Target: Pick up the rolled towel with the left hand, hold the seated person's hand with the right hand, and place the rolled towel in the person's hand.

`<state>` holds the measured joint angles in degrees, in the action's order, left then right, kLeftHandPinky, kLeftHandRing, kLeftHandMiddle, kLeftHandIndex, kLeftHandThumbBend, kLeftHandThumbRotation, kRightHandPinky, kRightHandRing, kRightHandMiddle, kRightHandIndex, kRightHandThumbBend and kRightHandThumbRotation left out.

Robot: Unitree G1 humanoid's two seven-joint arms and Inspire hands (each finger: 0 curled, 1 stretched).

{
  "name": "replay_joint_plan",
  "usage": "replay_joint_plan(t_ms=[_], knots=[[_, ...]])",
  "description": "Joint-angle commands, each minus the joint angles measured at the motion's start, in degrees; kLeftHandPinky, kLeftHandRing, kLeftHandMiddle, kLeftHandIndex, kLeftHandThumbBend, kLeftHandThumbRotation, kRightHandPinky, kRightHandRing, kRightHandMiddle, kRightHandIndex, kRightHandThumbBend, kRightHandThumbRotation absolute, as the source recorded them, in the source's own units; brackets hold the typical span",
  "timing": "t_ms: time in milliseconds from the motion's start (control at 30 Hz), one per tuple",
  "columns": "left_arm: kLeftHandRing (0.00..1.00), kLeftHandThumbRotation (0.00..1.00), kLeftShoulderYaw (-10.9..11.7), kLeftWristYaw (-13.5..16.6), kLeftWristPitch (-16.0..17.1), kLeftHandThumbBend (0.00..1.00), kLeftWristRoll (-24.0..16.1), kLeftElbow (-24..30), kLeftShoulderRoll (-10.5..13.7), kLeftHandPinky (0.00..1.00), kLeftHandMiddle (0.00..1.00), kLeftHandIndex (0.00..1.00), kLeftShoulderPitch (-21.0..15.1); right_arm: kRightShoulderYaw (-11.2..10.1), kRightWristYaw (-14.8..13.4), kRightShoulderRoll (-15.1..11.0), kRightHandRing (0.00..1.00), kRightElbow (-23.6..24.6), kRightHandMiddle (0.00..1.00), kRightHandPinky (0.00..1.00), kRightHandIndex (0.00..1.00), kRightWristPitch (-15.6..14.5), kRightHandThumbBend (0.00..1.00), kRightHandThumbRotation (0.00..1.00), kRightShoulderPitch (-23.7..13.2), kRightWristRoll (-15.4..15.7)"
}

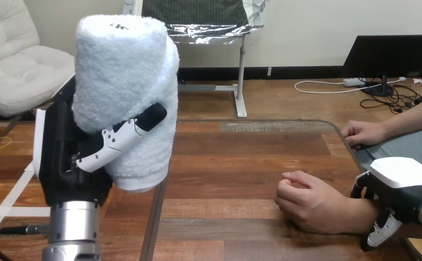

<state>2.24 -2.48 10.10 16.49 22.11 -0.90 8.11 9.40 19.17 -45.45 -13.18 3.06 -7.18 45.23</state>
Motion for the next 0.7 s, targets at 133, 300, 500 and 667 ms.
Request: replay_joint_plan(t_ms=[133, 300, 500, 667], knots=[[0.23, 0.0, 0.79, -0.24, 0.61, 0.39, 1.66, 3.43, -0.34, 0.16, 0.3, 0.36, -3.74, 3.05, 2.02, 0.2, 0.31, -3.29, 0.42, 0.2, 0.62, -0.78, 0.97, 0.0, 0.76, 0.22], [0.22, 0.0, 1.03, -0.31, 0.88, 0.38, 1.71, 3.24, -0.24, 0.16, 0.3, 0.36, -3.86, 3.17, 2.47, 0.45, 0.31, -3.5, 0.43, 0.2, 0.61, -1.06, 0.97, 0.0, 0.81, 0.05], [0.22, 0.0, 1.38, -0.65, 1.27, 0.39, 2.15, 2.83, -0.22, 0.16, 0.3, 0.36, -4.07, 3.41, 2.65, 0.64, 0.31, -4.07, 0.44, 0.2, 0.6, -0.97, 0.98, 0.0, 0.74, -0.4], [0.22, 0.0, 1.59, -0.6, 1.35, 0.38, 2.14, 2.61, -0.29, 0.16, 0.3, 0.36, -4.16, 3.7, 3.33, 0.77, 0.34, -4.12, 0.46, 0.21, 0.6, -1.67, 0.99, 0.0, 0.66, -0.5]])
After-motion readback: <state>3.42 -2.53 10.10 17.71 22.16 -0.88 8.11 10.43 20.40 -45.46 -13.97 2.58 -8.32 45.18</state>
